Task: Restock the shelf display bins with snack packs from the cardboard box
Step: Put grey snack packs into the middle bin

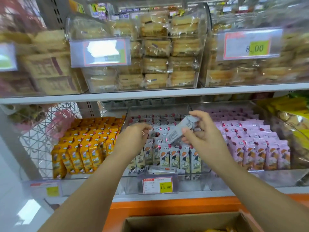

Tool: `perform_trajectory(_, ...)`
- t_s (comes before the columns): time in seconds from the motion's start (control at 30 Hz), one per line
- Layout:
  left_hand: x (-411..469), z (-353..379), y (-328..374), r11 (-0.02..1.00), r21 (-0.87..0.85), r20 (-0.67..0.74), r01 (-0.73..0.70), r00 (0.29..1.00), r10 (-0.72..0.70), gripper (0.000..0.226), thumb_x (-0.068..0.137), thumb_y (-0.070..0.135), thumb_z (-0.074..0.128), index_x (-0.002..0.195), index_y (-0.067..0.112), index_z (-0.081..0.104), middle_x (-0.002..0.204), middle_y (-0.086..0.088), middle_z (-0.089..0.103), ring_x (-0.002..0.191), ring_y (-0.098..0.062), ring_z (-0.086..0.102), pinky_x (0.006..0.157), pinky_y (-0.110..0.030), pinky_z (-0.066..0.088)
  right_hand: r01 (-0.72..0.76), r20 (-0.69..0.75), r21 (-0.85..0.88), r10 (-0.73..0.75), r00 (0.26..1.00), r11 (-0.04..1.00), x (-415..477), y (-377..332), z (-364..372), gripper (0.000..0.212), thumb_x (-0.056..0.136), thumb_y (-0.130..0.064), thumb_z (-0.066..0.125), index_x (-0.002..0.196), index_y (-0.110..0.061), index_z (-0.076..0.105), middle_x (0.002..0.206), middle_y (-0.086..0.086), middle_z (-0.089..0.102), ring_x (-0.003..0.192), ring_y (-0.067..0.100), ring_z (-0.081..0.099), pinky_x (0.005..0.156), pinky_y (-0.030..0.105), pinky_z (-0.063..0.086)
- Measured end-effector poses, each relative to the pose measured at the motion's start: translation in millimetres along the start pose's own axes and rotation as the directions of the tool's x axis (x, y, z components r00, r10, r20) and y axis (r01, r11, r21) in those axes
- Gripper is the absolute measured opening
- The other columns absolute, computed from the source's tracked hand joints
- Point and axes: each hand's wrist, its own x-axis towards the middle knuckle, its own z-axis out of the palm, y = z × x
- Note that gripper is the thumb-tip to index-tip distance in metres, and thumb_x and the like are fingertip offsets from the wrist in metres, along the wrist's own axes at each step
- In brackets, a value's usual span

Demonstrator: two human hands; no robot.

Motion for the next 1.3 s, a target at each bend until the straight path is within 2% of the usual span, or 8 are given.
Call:
perform_trajectory(0.17, 34, -1, -10, 0.956, 0.283, 0.163, -0.07, 0.986, 0.024, 0.034, 0.095, 0.022, 0.054, 0.128, 0.03, 0.057, 0.122, 0.005, 0.065, 0.11, -0.016, 0.061, 0.086, -0.037, 0.054, -0.09, -0.057, -0.015, 0.089, 0.994, 0.996, 38, 11, 23, 0.031, 0.084, -0.03, 0.071, 0.103, -0.028, 0.047, 0.093, -0.015, 0.06, 0.081, 0.01, 0.063, 0.074, 0.036, 0.056)
perform_trajectory(0.37, 55, -2, -16, 0.975, 0.2, 0.321, -0.093, 0.947, 0.025, 0.035, 0.09, 0.028, 0.063, 0.124, 0.026, 0.061, 0.117, 0.008, 0.067, 0.103, -0.011, 0.061, 0.087, -0.029, 0.052, -0.168, -0.111, 0.002, 0.168, 0.98, 0.986, 66, 17, 35, 0.028, 0.081, -0.036, 0.073, 0.094, -0.013, 0.064, 0.086, 0.0, 0.07, 0.068, 0.012, 0.067, 0.052, 0.014, 0.046)
perform_trajectory(0.5, 53, -7, -12, 0.974, 0.2, 0.336, -0.11, 0.941, 0.038, 0.031, 0.09, 0.031, 0.063, 0.12, 0.021, 0.062, 0.113, -0.001, 0.068, 0.094, -0.016, 0.062, 0.079, -0.031, 0.054, -0.191, -0.058, 0.093, 0.197, 0.979, 0.977, 69, 13, 38, 0.014, 0.084, -0.025, 0.071, 0.085, -0.017, 0.06, 0.087, 0.004, 0.071, 0.063, 0.011, 0.069, 0.059, 0.023, 0.057)
perform_trajectory(0.63, 41, -27, -8, 0.971, -0.237, 0.128, 0.037, 0.992, -0.007, 0.026, 0.098, 0.012, 0.045, 0.113, 0.027, 0.059, 0.104, 0.0, 0.066, 0.065, -0.006, 0.061, 0.053, -0.017, 0.048, -0.161, 0.083, 0.078, 0.154, 0.985, 0.984, 56, 16, 30, 0.023, 0.084, -0.006, 0.068, 0.087, -0.026, 0.058, 0.098, -0.002, 0.065, 0.07, 0.022, 0.059, 0.058, 0.027, 0.047)
perform_trajectory(0.73, 25, -37, -2, 0.734, -0.641, 0.278, 0.226, 0.959, -0.052, 0.019, 0.099, 0.014, 0.046, 0.107, 0.025, 0.06, 0.109, 0.003, 0.063, 0.08, -0.008, 0.07, 0.078, -0.029, 0.058, -0.043, 0.17, -0.002, 0.043, 0.984, 0.999, 49, 21, 25, 0.031, 0.083, 0.001, 0.067, 0.082, -0.028, 0.058, 0.103, -0.003, 0.063, 0.074, 0.029, 0.054, 0.061, 0.037, 0.047)
perform_trajectory(1.0, 16, -27, -7, 0.664, -0.716, 0.287, 0.215, 0.958, 0.0, 0.018, 0.089, 0.017, 0.065, 0.103, 0.028, 0.064, 0.12, -0.005, 0.062, 0.091, -0.015, 0.07, 0.086, -0.032, 0.056, -0.246, 0.183, 0.117, 0.223, 0.957, 0.962, 49, 19, 28, 0.074, 0.066, -0.049, 0.079, 0.13, -0.033, 0.046, 0.125, -0.012, 0.055, 0.1, 0.008, 0.065, 0.089, 0.036, 0.053)
perform_trajectory(1.17, 25, -33, -2, 0.821, -0.571, 0.082, 0.01, 0.996, 0.045, 0.038, 0.081, 0.026, 0.075, 0.115, 0.032, 0.058, 0.114, 0.012, 0.063, 0.103, -0.005, 0.061, 0.093, -0.023, 0.049, -0.034, 0.215, -0.274, 0.095, 0.972, 0.961, 60, 0, 35, 0.039, 0.082, -0.036, 0.072, 0.118, -0.03, 0.058, 0.109, -0.021, 0.055, 0.103, 0.004, 0.052, 0.087, 0.026, 0.045)
perform_trajectory(1.3, 30, -35, 8, 0.811, -0.583, 0.053, -0.04, 0.995, 0.087, 0.042, 0.08, 0.028, 0.076, 0.115, 0.034, 0.053, 0.117, 0.011, 0.061, 0.107, -0.007, 0.059, 0.095, -0.025, 0.047, 0.038, 0.296, -0.333, 0.066, 0.953, 0.942, 73, -8, 44, 0.042, 0.081, -0.033, 0.071, 0.12, -0.021, 0.058, 0.086, -0.001, 0.064, 0.065, 0.009, 0.051, 0.062, 0.03, 0.047)
